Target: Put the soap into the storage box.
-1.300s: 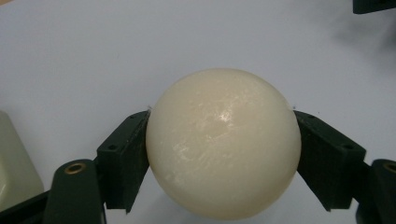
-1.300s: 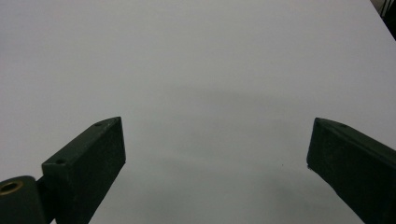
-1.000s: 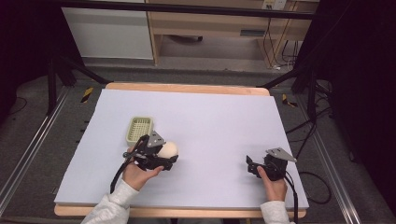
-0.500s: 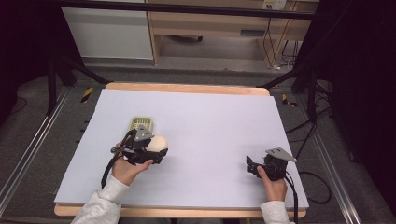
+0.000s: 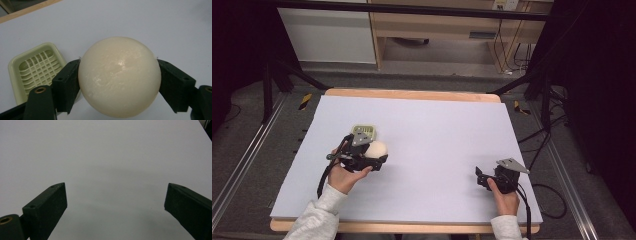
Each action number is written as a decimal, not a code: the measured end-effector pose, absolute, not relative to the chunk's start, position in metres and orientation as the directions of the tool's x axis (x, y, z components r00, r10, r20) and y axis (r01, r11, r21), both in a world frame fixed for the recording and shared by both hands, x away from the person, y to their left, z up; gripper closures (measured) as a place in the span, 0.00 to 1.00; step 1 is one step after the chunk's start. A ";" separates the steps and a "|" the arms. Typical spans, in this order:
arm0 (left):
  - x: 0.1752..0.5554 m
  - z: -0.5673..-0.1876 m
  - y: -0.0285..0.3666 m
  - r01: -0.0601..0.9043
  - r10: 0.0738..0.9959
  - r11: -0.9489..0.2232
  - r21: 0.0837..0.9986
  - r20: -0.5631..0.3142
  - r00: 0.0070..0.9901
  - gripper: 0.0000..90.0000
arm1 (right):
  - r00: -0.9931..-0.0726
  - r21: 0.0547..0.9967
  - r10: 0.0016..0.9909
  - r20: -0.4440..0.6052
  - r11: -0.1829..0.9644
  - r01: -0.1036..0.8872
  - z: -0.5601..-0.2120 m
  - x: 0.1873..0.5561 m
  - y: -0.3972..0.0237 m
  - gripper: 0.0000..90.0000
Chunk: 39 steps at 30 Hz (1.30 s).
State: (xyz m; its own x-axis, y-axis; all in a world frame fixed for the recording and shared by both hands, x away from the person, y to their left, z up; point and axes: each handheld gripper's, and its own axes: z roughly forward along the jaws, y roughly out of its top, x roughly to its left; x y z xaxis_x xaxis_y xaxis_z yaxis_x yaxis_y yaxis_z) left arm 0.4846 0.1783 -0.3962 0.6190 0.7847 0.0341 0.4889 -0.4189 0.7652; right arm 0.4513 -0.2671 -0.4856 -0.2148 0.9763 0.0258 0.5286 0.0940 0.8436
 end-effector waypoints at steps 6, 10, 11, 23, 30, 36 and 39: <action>0.493 -0.394 0.185 0.500 0.799 -0.409 0.763 0.035 0.600 0.27 | -0.214 0.843 0.976 0.025 0.094 0.529 -0.486 0.451 -0.267 0.05; 0.498 -0.392 0.192 0.509 0.815 -0.385 0.770 0.025 0.579 0.27 | -0.214 0.844 0.977 0.024 0.095 0.529 -0.486 0.451 -0.267 0.05; 0.498 -0.392 0.192 0.509 0.815 -0.385 0.770 0.025 0.579 0.27 | -0.214 0.844 0.977 0.024 0.095 0.529 -0.486 0.451 -0.267 0.05; 0.516 -0.393 0.209 0.536 0.850 -0.362 0.763 0.035 0.525 0.27 | -0.215 0.843 0.976 0.021 0.098 0.529 -0.486 0.451 -0.267 0.05; 0.524 -0.393 0.213 0.544 0.861 -0.355 0.760 0.039 0.507 0.27 | -0.216 0.843 0.976 0.020 0.100 0.528 -0.486 0.451 -0.266 0.05; 0.532 -0.395 0.219 0.554 0.870 -0.345 0.758 0.036 0.492 0.27 | -0.216 0.843 0.976 0.019 0.100 0.529 -0.486 0.451 -0.266 0.05; 0.537 -0.397 0.220 0.564 0.878 -0.327 0.758 0.024 0.478 0.27 | -0.216 0.843 0.976 0.019 0.101 0.528 -0.486 0.451 -0.266 0.05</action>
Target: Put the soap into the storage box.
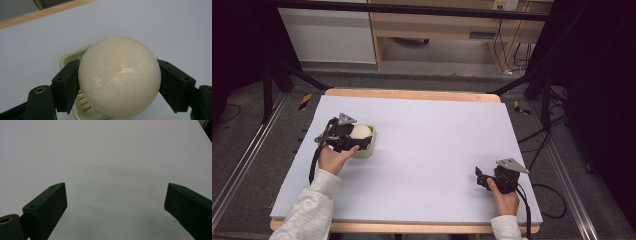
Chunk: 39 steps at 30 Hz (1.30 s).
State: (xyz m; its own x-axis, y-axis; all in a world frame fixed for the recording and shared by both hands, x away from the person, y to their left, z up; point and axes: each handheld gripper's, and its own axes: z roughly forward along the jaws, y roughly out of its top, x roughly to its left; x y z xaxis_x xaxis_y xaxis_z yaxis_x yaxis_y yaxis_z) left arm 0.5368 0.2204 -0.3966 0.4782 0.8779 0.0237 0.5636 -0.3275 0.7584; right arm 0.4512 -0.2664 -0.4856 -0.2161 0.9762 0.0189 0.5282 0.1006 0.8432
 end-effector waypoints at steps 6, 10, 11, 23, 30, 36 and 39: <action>0.545 -0.401 0.224 0.580 0.886 -0.311 0.753 0.010 0.463 0.27 | -0.219 0.842 0.976 0.017 0.104 0.530 -0.486 0.451 -0.266 0.05; 0.549 -0.404 0.223 0.586 0.888 -0.309 0.749 0.007 0.460 0.27 | -0.218 0.842 0.976 0.019 0.102 0.530 -0.486 0.451 -0.266 0.05; 0.550 -0.405 0.223 0.589 0.889 -0.309 0.747 0.007 0.458 0.27 | -0.219 0.842 0.976 0.018 0.104 0.530 -0.486 0.451 -0.266 0.05; 0.561 -0.415 0.221 0.607 0.896 -0.308 0.733 0.008 0.444 0.27 | -0.219 0.842 0.976 0.017 0.104 0.529 -0.486 0.451 -0.266 0.05; 0.567 -0.421 0.218 0.619 0.900 -0.309 0.722 0.011 0.436 0.27 | -0.219 0.842 0.976 0.018 0.104 0.529 -0.486 0.451 -0.266 0.05; 0.571 -0.425 0.221 0.635 0.903 -0.317 0.705 0.018 0.430 0.27 | -0.220 0.842 0.975 0.016 0.105 0.529 -0.486 0.452 -0.266 0.05; 0.572 -0.427 0.222 0.639 0.906 -0.312 0.703 0.017 0.423 0.27 | -0.220 0.841 0.975 0.018 0.104 0.531 -0.486 0.452 -0.266 0.05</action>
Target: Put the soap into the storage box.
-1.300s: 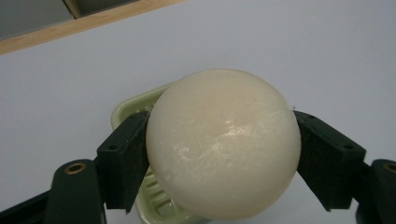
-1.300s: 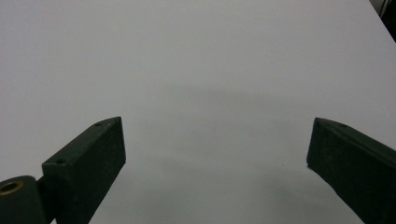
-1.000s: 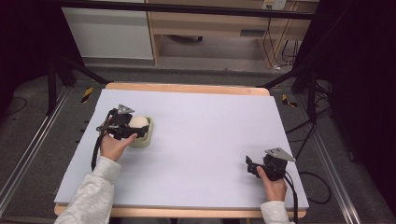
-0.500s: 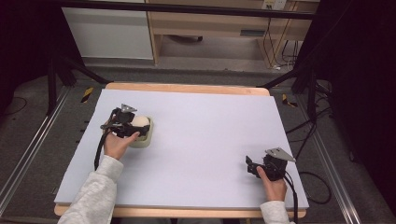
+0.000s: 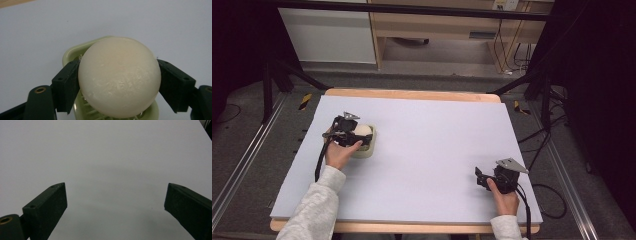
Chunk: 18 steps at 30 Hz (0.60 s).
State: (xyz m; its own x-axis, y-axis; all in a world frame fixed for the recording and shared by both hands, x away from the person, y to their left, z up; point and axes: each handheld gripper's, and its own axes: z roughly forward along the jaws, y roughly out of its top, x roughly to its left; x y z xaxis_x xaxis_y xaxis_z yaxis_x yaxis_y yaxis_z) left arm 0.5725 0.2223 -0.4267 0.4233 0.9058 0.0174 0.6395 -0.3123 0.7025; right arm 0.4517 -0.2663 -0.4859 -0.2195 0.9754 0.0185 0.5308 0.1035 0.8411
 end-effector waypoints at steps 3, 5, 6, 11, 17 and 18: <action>0.574 -0.429 0.223 0.644 0.907 -0.313 0.698 0.020 0.420 0.27 | -0.218 0.841 0.976 0.019 0.102 0.532 -0.486 0.452 -0.266 0.05; 0.575 -0.430 0.223 0.645 0.908 -0.313 0.697 0.020 0.419 0.27 | -0.219 0.840 0.976 0.021 0.101 0.533 -0.486 0.452 -0.266 0.05; 0.575 -0.430 0.223 0.645 0.908 -0.313 0.697 0.020 0.419 0.27 | -0.219 0.840 0.976 0.021 0.101 0.533 -0.486 0.452 -0.266 0.05; 0.575 -0.433 0.224 0.651 0.909 -0.314 0.691 0.022 0.415 0.27 | -0.219 0.840 0.976 0.021 0.101 0.533 -0.486 0.452 -0.266 0.05; 0.574 -0.436 0.224 0.655 0.909 -0.314 0.687 0.020 0.416 0.27 | -0.219 0.840 0.976 0.021 0.102 0.533 -0.486 0.452 -0.266 0.05; 0.574 -0.436 0.224 0.655 0.909 -0.315 0.686 0.021 0.416 0.27 | -0.218 0.840 0.976 0.021 0.101 0.533 -0.486 0.452 -0.266 0.05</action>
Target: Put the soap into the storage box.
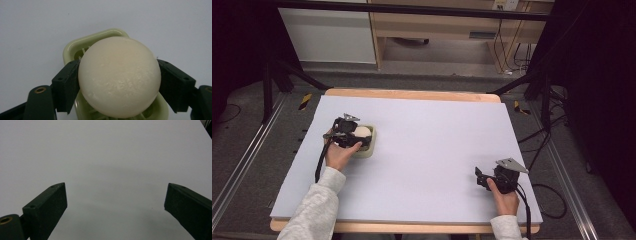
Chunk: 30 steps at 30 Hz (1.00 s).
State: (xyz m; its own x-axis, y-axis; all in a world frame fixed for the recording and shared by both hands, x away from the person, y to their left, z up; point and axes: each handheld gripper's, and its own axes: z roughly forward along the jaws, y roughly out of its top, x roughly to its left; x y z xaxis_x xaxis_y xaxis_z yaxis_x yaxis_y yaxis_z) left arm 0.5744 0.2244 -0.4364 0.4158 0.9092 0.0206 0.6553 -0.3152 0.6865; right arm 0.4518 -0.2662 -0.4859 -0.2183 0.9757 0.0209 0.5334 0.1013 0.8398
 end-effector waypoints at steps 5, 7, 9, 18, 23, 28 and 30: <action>0.574 -0.439 0.225 0.660 0.911 -0.316 0.682 0.022 0.413 0.27 | -0.218 0.840 0.976 0.020 0.102 0.533 -0.486 0.452 -0.266 0.05; 0.574 -0.440 0.225 0.663 0.910 -0.317 0.678 0.022 0.414 0.27 | -0.218 0.839 0.976 0.020 0.102 0.534 -0.486 0.452 -0.266 0.05; 0.575 -0.441 0.225 0.665 0.911 -0.316 0.676 0.021 0.411 0.27 | -0.219 0.839 0.976 0.020 0.102 0.534 -0.486 0.452 -0.266 0.05; 0.575 -0.445 0.226 0.670 0.911 -0.321 0.670 0.025 0.412 0.27 | -0.219 0.839 0.976 0.020 0.103 0.534 -0.486 0.452 -0.266 0.05; 0.574 -0.446 0.226 0.667 0.911 -0.321 0.673 0.027 0.411 0.27 | -0.220 0.838 0.975 0.019 0.104 0.536 -0.486 0.452 -0.266 0.05; 0.573 -0.446 0.226 0.665 0.912 -0.320 0.675 0.030 0.409 0.25 | -0.219 0.838 0.975 0.019 0.104 0.535 -0.486 0.452 -0.266 0.05; 0.572 -0.443 0.227 0.659 0.913 -0.312 0.685 0.023 0.408 0.24 | -0.219 0.838 0.975 0.019 0.104 0.535 -0.486 0.452 -0.266 0.05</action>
State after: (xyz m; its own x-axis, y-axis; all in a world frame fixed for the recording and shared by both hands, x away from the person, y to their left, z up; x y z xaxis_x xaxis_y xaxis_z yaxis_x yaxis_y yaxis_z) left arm 0.5716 0.2267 -0.4431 0.4080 0.9127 0.0233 0.6585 -0.3118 0.6849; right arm 0.4518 -0.2658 -0.4859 -0.2193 0.9755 0.0192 0.5350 0.1038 0.8385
